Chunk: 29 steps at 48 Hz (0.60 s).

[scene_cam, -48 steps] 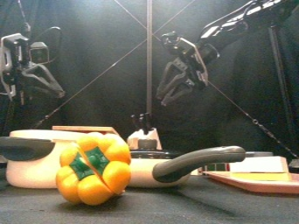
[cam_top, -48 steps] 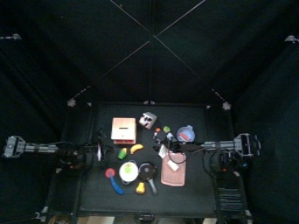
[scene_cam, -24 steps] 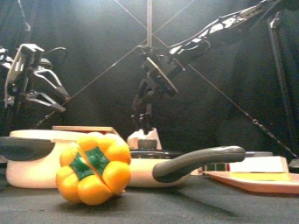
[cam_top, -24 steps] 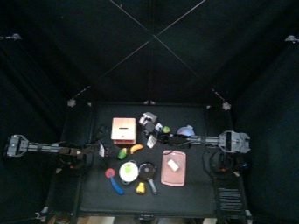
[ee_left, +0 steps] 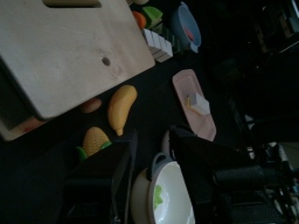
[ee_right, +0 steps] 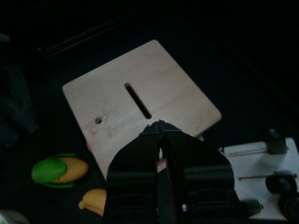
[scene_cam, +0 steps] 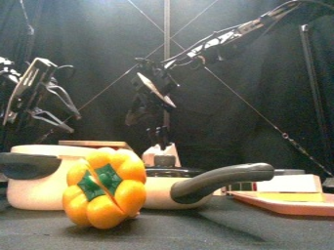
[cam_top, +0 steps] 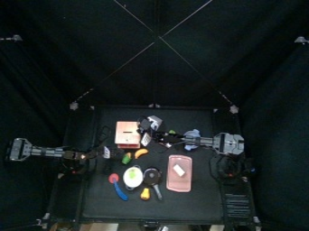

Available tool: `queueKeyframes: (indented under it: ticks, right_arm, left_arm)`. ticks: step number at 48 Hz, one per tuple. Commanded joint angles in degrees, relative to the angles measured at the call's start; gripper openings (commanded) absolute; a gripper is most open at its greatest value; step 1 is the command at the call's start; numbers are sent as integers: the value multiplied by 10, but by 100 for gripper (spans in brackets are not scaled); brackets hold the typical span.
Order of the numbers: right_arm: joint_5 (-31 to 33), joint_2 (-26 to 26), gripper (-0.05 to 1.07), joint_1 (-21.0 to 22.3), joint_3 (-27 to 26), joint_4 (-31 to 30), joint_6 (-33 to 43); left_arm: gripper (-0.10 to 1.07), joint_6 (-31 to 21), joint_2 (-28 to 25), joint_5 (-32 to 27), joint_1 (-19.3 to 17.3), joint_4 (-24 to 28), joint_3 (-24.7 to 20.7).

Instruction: Grab drawer handle

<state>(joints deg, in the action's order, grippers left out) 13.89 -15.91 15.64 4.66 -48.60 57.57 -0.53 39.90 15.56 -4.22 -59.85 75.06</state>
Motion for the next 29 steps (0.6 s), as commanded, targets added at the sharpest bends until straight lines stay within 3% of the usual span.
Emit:
queueKeyframes:
  ticks: [1,12,29]
  right_arm:
    - [-3,-4,12,9,-47,7,2]
    - [14,-51,6,14,-133,54,1]
    - [135,-95,5,11,-201,85,-11]
  left_arm:
    - [76,2,-7,5,5,-8,-14]
    - [76,2,-34,9,7,-10,-18]
    - [76,1,-98,30,3,-17,-36]
